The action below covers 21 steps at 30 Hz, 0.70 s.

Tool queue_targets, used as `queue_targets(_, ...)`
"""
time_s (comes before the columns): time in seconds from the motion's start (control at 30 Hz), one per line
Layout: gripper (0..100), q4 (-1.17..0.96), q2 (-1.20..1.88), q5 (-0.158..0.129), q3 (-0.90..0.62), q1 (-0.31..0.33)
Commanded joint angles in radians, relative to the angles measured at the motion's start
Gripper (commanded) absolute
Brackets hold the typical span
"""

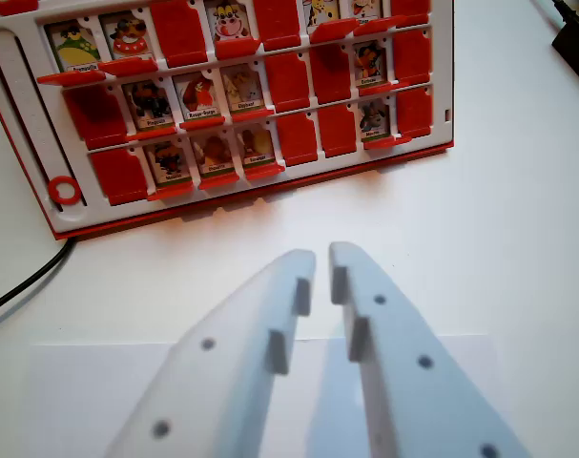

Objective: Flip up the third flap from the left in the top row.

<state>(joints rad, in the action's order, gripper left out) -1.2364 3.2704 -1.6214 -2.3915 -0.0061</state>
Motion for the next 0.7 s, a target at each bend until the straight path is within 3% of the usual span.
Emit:
queue_targets(0.0, 1, 0.015, 0.002, -0.014, 0.049, -0.008)
queue_targets(0.13, 1, 0.020, 0.002, -0.011, 0.049, -0.011)
queue_targets(0.4, 1, 0.020, 0.003, -0.032, 0.043, -0.012)
queue_targets(0.53, 1, 0.025, 0.003, -0.011, 0.054, -0.018)
queue_targets(0.67, 1, 0.020, 0.003, -0.012, 0.051, -0.020)
